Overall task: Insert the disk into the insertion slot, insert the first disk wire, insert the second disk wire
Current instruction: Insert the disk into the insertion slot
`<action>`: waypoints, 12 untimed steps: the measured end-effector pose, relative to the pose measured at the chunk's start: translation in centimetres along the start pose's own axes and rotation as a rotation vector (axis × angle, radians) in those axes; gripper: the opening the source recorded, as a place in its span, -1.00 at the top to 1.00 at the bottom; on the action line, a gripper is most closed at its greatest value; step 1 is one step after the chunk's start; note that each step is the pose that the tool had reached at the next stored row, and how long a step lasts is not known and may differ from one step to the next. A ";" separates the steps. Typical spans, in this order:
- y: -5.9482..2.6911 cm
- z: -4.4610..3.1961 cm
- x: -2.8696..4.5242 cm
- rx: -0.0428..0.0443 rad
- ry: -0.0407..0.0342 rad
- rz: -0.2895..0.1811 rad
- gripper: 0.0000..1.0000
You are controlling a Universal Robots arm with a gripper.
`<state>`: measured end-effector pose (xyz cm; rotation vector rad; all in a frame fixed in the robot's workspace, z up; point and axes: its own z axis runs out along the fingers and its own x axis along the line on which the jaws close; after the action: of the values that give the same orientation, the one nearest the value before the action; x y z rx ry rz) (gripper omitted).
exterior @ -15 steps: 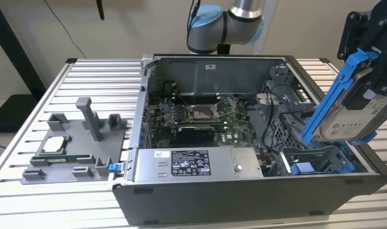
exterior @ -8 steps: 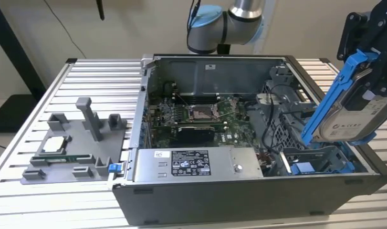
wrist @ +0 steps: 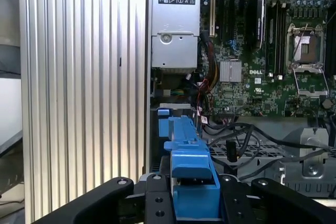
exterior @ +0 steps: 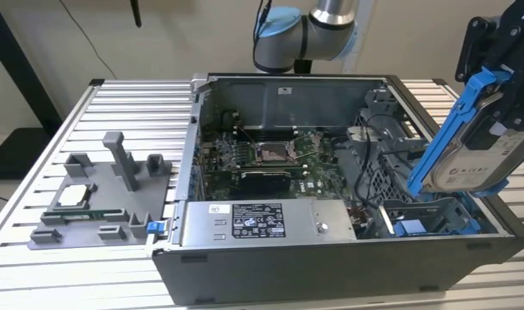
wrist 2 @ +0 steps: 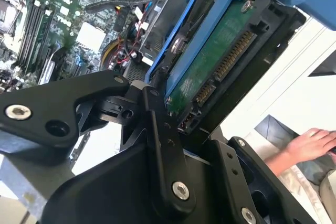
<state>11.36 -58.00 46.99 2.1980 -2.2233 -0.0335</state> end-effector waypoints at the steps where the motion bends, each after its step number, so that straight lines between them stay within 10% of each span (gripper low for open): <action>1: 0.00 0.04 0.00 0.0000 0.0000 0.000 1.00; 12: -0.02 1.69 0.02 0.0000 0.0002 0.000 1.00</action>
<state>11.34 -58.01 45.30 2.1977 -2.2234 -0.0334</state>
